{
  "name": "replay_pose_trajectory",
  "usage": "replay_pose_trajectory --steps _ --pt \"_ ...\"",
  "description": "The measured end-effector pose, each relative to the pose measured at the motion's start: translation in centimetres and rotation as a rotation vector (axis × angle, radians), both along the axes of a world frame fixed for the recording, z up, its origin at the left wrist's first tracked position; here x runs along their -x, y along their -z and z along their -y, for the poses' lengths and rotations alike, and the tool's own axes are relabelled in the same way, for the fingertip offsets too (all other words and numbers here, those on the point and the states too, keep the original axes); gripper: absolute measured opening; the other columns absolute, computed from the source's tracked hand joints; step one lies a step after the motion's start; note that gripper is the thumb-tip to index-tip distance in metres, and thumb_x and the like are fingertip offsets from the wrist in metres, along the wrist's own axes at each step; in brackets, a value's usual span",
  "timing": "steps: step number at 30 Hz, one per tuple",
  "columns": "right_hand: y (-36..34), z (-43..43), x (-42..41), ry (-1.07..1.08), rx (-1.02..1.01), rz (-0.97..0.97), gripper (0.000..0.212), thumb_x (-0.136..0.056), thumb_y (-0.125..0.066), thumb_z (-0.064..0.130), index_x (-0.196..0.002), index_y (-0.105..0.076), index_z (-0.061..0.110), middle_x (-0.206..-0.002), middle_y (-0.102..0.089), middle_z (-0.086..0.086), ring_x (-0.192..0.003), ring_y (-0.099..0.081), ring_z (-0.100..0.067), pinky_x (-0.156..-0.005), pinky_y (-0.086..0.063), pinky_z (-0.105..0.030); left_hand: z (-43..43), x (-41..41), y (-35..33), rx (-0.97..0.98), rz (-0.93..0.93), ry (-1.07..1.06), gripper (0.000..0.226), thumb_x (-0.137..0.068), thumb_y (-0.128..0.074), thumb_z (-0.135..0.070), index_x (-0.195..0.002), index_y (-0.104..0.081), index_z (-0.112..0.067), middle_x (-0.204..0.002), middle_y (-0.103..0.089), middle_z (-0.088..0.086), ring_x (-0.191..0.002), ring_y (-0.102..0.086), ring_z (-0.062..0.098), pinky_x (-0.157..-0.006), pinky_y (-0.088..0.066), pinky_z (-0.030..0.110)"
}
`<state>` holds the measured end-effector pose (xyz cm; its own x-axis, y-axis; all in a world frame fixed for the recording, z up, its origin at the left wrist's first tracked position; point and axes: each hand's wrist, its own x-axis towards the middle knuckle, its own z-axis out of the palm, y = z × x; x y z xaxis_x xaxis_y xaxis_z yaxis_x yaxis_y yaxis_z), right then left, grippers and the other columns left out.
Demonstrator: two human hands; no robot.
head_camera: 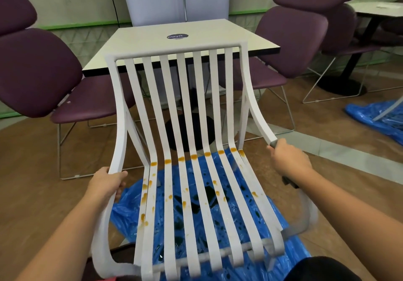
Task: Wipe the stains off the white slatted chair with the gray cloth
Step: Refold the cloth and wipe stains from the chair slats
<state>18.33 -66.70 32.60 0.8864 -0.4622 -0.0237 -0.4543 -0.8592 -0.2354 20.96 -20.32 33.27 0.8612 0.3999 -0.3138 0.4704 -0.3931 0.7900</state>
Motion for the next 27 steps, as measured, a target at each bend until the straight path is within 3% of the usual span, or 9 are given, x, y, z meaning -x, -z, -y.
replay_pose_trajectory --steps 5,9,15,20,27 --pt "0.0 0.2 -1.1 0.015 -0.052 -0.016 0.031 -0.102 -0.036 0.051 -0.102 -0.045 0.022 -0.084 -0.062 -0.003 -0.066 -0.067 -0.025 -0.061 -0.061 -0.043 -0.4 -0.1 0.2 0.029 0.072 0.094 0.062 -0.092 -0.069 -0.013 -0.145 -0.039 -0.026 -0.091 -0.064 0.021 -0.058 -0.055 0.026 -0.046 -0.049 0.032" --pt "0.1 0.2 -4.3 0.024 -0.051 0.024 0.033 -0.102 -0.035 0.051 -0.102 -0.046 0.02 -0.086 -0.062 -0.004 -0.071 -0.065 -0.025 -0.059 -0.057 -0.04 -0.6 -0.4 0.4 0.019 0.084 0.117 0.056 -0.094 -0.064 -0.012 -0.144 -0.042 -0.026 -0.082 -0.059 0.019 -0.053 -0.05 0.024 -0.044 -0.045 0.031" --pt "0.4 -0.3 -9.8 0.047 -0.041 0.094 0.038 -0.103 -0.028 0.053 -0.105 -0.045 0.019 -0.093 -0.062 -0.007 -0.079 -0.066 -0.028 -0.073 -0.06 -0.048 -0.6 -0.6 0.7 -0.026 0.115 0.128 0.049 -0.095 -0.062 -0.011 -0.139 -0.046 -0.026 -0.074 -0.056 0.016 -0.05 -0.048 0.022 -0.043 -0.044 0.03" --pt "-0.4 0.5 -12.5 0.008 -0.181 0.155 0.05 -0.103 -0.02 0.054 -0.119 -0.047 0.014 -0.111 -0.063 -0.012 -0.093 -0.063 -0.034 -0.083 -0.056 -0.053 -0.5 -0.6 0.6 -0.01 0.12 0.155 0.041 -0.096 -0.06 -0.009 -0.132 -0.049 -0.024 -0.07 -0.053 0.014 -0.047 -0.046 0.02 -0.041 -0.042 0.028" --pt "-1.2 0.1 -14.7 -0.027 -0.172 0.21 0.043 -0.107 -0.022 0.047 -0.117 -0.045 0.013 -0.111 -0.062 -0.012 -0.088 -0.06 -0.028 -0.068 -0.047 -0.04 -0.9 -1.1 1.9 -0.052 0.132 0.132 0.045 -0.095 -0.062 -0.012 -0.135 -0.048 -0.025 -0.072 -0.054 0.016 -0.047 -0.047 0.023 -0.04 -0.042 0.029"
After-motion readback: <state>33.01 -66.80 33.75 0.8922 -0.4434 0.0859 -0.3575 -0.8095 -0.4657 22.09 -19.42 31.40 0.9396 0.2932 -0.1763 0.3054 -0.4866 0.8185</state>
